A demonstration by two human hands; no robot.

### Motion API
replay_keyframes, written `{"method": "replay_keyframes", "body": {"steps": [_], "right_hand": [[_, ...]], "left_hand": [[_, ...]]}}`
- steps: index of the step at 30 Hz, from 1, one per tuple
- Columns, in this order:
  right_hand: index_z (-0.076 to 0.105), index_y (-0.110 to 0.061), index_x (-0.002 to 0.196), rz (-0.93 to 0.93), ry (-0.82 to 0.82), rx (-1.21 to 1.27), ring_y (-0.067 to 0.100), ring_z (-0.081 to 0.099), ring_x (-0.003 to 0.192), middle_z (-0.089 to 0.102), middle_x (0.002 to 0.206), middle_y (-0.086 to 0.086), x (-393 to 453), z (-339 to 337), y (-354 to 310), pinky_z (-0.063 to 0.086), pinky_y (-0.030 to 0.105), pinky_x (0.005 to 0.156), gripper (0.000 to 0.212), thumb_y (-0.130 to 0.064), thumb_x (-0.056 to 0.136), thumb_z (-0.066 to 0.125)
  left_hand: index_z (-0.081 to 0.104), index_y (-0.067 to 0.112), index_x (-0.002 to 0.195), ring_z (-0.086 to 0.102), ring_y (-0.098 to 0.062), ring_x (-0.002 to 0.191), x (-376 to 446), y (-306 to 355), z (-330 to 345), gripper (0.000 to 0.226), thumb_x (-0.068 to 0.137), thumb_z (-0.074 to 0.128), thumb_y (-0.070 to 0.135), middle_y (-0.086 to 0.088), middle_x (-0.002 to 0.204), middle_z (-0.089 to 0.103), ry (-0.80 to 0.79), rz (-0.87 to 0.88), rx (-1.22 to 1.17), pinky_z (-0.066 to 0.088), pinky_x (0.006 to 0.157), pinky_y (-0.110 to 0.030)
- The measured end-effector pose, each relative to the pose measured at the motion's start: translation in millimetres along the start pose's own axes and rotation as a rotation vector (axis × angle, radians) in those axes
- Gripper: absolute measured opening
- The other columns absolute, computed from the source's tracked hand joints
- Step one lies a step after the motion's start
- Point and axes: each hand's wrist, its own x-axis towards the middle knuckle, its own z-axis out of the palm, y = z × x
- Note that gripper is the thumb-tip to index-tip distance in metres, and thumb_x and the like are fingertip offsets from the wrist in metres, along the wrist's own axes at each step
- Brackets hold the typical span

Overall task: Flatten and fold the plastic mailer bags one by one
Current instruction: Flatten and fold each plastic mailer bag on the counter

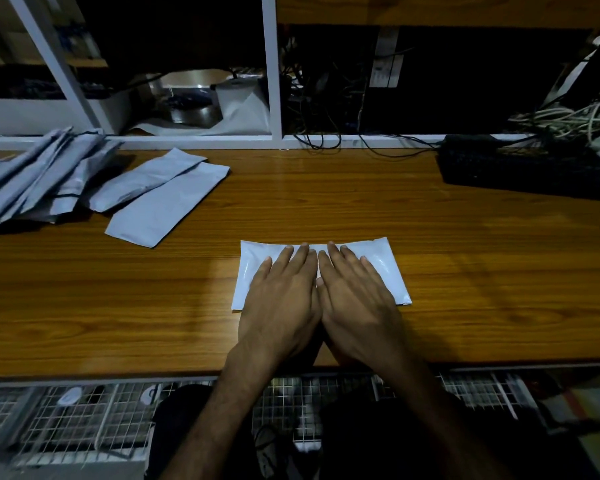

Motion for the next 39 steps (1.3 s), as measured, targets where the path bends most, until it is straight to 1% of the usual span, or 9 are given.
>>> {"method": "replay_keyframes", "body": {"steps": [4,7,15,19,23,26,29,33,39], "right_hand": [[0.046,-0.009,0.154,0.011,-0.006,-0.027,0.029,0.032,0.153,0.039,0.162,0.015,-1,-1,0,0.025,0.047,0.126,0.066,-0.039,0.104,0.015],[0.048,-0.008,0.152,0.016,0.002,-0.046,0.032,0.035,0.152,0.041,0.161,0.018,0,-1,1,0.028,0.048,0.124,0.064,-0.038,0.104,0.019],[0.053,-0.005,0.148,0.039,0.052,-0.084,0.036,0.040,0.149,0.045,0.156,0.023,-2,2,2,0.032,0.050,0.122,0.062,-0.039,0.106,0.024],[0.050,-0.004,0.150,0.063,0.043,-0.097,0.036,0.036,0.150,0.041,0.158,0.024,-1,3,2,0.029,0.050,0.124,0.064,-0.043,0.107,0.023],[0.045,-0.007,0.154,0.115,0.021,-0.090,0.033,0.030,0.154,0.036,0.162,0.021,1,3,1,0.020,0.046,0.127,0.068,-0.048,0.106,0.021],[0.040,-0.007,0.157,0.136,0.005,-0.086,0.032,0.025,0.156,0.031,0.165,0.020,2,1,1,0.015,0.046,0.128,0.074,-0.052,0.104,0.015],[0.029,-0.010,0.162,0.166,-0.052,-0.085,0.027,0.013,0.159,0.020,0.170,0.015,3,-3,0,0.007,0.042,0.130,0.080,-0.056,0.100,0.007],[0.027,-0.010,0.162,0.221,-0.047,-0.066,0.028,0.013,0.159,0.019,0.170,0.015,2,-7,-2,0.007,0.042,0.129,0.082,-0.060,0.099,0.011],[0.019,-0.011,0.164,0.292,-0.069,-0.034,0.025,0.004,0.160,0.009,0.173,0.011,0,-15,-1,0.004,0.041,0.130,0.087,-0.067,0.097,0.014]], "left_hand": [[0.022,0.020,0.164,0.011,-0.018,0.160,0,0,0,0.091,0.085,-0.012,0.049,0.001,0.173,0.015,-0.005,-0.025,0.027,0.010,0.129,-0.042],[0.019,0.019,0.165,0.008,-0.018,0.160,0,1,1,0.093,0.083,-0.014,0.050,0.000,0.174,0.012,-0.011,-0.046,0.030,0.007,0.129,-0.044],[0.017,0.019,0.165,0.004,-0.021,0.161,0,5,1,0.095,0.082,-0.013,0.052,-0.004,0.174,0.009,0.005,-0.126,0.029,0.003,0.129,-0.044],[0.014,0.019,0.166,0.001,-0.022,0.161,-2,5,1,0.096,0.081,-0.014,0.054,-0.006,0.174,0.005,-0.001,-0.156,0.009,0.004,0.130,-0.046],[0.013,0.019,0.166,-0.001,-0.025,0.161,-3,5,3,0.093,0.083,-0.011,0.054,-0.008,0.174,0.004,0.006,-0.190,0.011,0.004,0.130,-0.047],[0.010,0.021,0.167,-0.004,-0.026,0.161,-2,3,4,0.083,0.092,-0.001,0.055,-0.008,0.174,0.001,0.003,-0.235,0.020,0.002,0.129,-0.049],[0.006,0.022,0.167,-0.009,-0.027,0.160,-3,3,3,0.082,0.093,0.004,0.057,-0.007,0.174,-0.003,-0.012,-0.267,0.020,-0.001,0.129,-0.051],[0.005,0.023,0.167,-0.010,-0.030,0.160,-3,3,2,0.083,0.092,0.005,0.059,-0.009,0.174,-0.004,-0.004,-0.284,0.025,-0.002,0.129,-0.051],[0.001,0.023,0.167,-0.013,-0.031,0.159,-5,3,2,0.084,0.092,0.006,0.062,-0.011,0.173,-0.007,0.000,-0.307,0.027,-0.003,0.129,-0.052]]}}
